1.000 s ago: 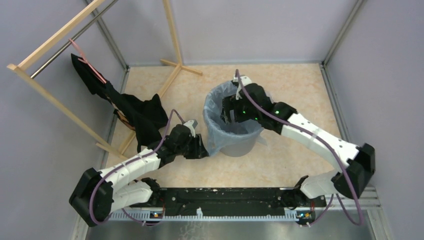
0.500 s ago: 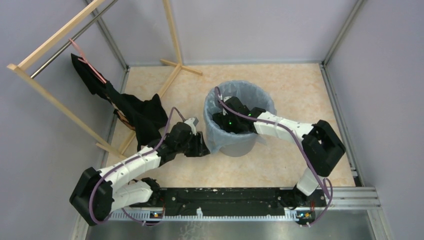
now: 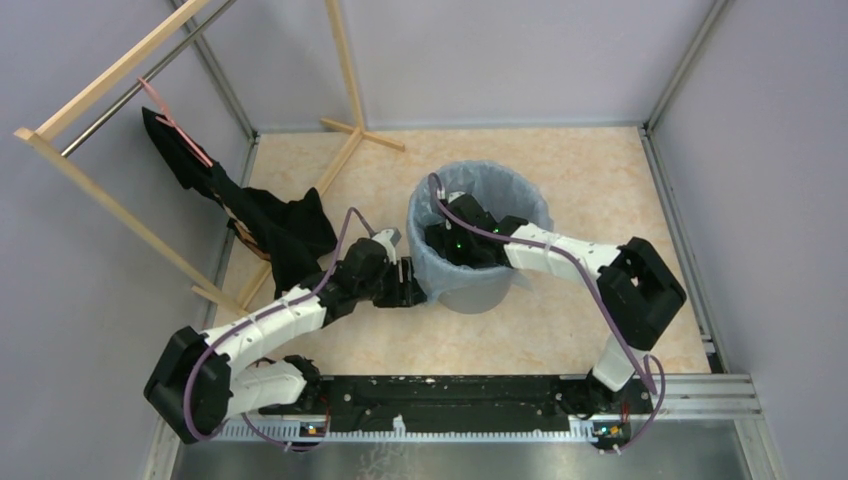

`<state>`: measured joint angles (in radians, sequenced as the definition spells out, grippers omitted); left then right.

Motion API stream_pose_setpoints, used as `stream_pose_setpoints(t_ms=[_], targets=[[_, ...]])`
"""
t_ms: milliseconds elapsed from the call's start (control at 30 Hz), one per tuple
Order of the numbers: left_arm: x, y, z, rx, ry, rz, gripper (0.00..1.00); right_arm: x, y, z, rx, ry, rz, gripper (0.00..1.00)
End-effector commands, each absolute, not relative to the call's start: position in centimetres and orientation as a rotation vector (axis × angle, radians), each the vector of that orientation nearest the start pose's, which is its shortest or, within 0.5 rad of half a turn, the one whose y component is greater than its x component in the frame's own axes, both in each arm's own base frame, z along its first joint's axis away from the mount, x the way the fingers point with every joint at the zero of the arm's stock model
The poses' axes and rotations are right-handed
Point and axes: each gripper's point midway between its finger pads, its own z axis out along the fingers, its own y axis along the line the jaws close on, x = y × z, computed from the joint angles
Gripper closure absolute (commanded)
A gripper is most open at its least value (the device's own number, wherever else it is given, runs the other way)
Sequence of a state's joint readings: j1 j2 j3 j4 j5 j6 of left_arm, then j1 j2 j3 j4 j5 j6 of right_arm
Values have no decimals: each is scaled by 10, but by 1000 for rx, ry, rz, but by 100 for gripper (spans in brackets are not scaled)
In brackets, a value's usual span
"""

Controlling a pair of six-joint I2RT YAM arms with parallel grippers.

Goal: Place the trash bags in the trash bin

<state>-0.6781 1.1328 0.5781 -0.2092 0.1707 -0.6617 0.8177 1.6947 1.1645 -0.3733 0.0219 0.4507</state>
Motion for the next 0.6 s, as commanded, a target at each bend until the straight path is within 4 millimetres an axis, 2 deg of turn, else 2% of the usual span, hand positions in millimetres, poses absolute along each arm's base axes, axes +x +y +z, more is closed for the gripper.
stream_pose_setpoints(t_ms=[0,133,267,433,567], targets=[[212,-240,109,143,2380,-859,32,283,317,70,-423,2490,472,19],[214,-235,113,160,2366,-823,17,290,314,70,-399,2470,450,18],[203,-224,116,141,2377,-809,3,296,306,87,-366,2437,438,14],[187,-202,129,110,2331,-788,1,318,286,102,-283,2386,400,13],[175,-195,163,82,2260,-853,1,338,269,107,-223,2338,277,10]])
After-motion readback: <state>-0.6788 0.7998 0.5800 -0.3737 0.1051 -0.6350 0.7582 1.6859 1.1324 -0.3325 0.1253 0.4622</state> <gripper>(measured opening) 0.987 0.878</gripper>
